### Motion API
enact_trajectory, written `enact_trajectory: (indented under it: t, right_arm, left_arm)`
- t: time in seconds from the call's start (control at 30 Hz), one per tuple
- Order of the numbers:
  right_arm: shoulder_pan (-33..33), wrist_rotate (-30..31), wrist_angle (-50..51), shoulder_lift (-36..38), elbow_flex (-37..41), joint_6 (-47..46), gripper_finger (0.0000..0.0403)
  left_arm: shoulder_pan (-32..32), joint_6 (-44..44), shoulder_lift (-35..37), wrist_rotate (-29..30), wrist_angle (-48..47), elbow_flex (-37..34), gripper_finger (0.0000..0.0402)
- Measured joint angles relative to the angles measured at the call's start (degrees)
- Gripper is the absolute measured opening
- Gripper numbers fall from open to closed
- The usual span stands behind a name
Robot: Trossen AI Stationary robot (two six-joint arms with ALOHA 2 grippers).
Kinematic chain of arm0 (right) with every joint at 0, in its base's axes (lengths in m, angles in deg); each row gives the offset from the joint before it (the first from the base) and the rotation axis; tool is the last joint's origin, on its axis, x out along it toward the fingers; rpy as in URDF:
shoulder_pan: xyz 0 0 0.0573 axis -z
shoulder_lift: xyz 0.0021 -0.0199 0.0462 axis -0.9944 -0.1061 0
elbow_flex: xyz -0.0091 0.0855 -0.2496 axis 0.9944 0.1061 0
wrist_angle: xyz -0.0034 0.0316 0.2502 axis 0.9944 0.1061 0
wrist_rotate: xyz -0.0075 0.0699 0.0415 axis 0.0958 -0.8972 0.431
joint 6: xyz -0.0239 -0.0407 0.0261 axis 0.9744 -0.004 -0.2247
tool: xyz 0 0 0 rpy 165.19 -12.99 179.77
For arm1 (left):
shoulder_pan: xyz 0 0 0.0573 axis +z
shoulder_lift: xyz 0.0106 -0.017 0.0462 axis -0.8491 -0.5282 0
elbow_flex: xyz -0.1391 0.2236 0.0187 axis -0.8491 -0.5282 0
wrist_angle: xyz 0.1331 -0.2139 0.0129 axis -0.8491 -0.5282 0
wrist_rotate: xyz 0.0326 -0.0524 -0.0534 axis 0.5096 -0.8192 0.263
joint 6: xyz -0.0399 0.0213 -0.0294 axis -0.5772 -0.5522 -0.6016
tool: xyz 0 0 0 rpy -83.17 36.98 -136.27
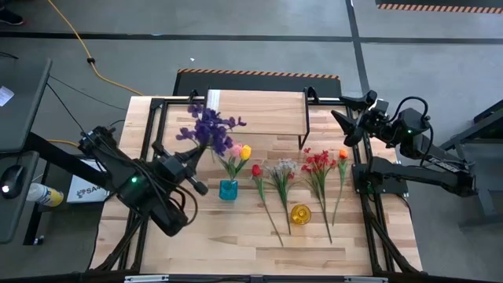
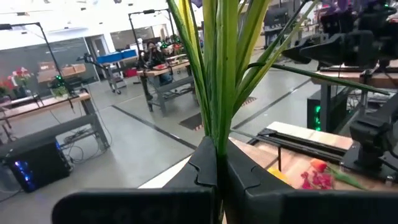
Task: Pick and place flowers into a vace then onto a shelf
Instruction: Put the purple flowers into the blue vase
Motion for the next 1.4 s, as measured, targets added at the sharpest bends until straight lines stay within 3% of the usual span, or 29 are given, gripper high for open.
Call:
enact_trajectory:
  t: [0.2,0.43,0.7,0.97,1.2,1.4]
  right_arm:
    - [0.0,0.0,0.0,0.0,0.0,0.0,0.0287]
    - [0.0,0.0,0.0,0.0,0.0,0.0,0.0287]
    - [0.0,0.9,0.0,0.0,0.0,0.0,0.0287]
    - [0.0,3.0,0.0,-0.4,0.0,-1.3,0.0287]
    - [0.0,2.9,-0.1,-2.2,0.0,-1.6,0.0287]
    - [0.0,2.4,-0.2,-3.7,0.0,-1.6,0.0287]
  left_arm:
    - [0.0,-5.4,6.0,0.0,0.0,-8.4,0.0033]
    - [0.0,-18.2,12.1,-0.1,0.0,-21.3,0.0033]
    - [0.0,-31.6,12.8,0.0,2.9,-30.8,0.0033]
    - [0.0,-28.2,11.6,0.0,19.0,-33.8,0.0033]
    - [0.6,-17.1,10.9,0.2,33.1,-33.7,0.0033]
    - [4.1,-15.0,8.9,0.1,38.1,-33.7,0.0033]
